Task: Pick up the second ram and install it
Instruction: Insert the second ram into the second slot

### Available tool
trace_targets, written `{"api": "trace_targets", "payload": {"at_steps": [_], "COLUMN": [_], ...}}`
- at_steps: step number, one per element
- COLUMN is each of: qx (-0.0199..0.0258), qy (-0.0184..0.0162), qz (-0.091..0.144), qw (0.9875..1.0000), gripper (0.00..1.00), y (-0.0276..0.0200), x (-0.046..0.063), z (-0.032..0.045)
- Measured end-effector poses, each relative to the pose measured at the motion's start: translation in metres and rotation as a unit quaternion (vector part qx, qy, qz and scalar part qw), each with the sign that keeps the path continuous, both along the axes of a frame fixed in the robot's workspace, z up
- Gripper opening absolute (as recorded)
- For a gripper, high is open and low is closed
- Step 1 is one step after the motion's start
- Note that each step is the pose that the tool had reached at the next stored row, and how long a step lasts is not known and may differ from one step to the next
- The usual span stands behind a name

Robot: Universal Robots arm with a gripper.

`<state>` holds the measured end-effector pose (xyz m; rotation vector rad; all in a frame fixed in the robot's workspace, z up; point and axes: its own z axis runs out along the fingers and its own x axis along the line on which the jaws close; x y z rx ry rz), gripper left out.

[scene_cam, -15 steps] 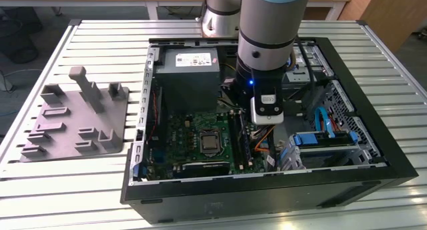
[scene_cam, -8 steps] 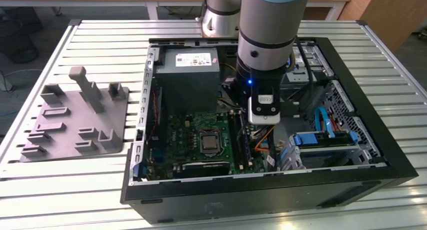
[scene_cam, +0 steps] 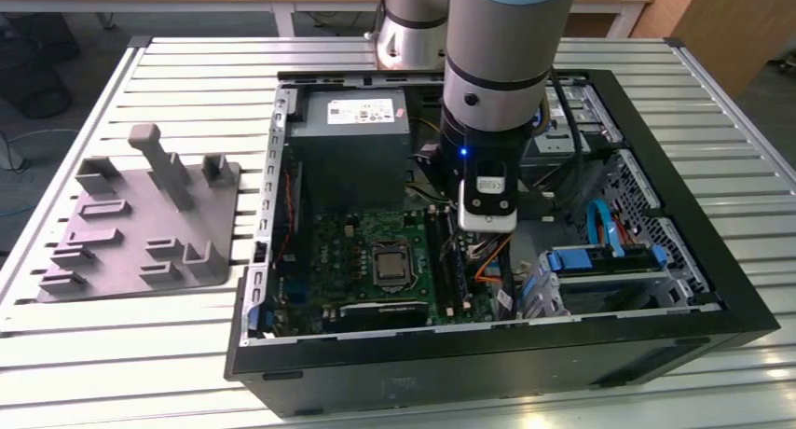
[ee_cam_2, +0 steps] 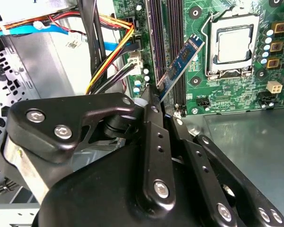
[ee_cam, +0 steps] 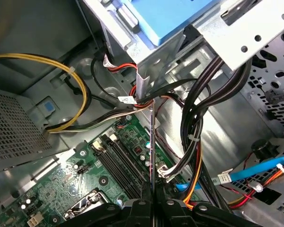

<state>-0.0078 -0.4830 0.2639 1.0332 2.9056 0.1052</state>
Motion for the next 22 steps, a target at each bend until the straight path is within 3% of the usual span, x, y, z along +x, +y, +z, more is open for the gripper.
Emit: {"api": "trace_targets", "payload": {"at_steps": [7, 12, 17, 22], "qx": [0.0, -0.0001, -0.0009, -0.0011], "qy": [0.0, 0.0, 0.0, 0.0], "qz": [0.002, 0.044, 0.089, 0.13], "qw": [1.0, 0.999, 0.9961, 0.9915], "gripper": [0.14, 0.14, 0.14, 0.14], "y": [0.0, 0.0, 0.0, 0.0], "x": [0.0, -0.0001, -0.0002, -0.0003], "z": [0.0, 0.0, 0.0, 0.0]}}
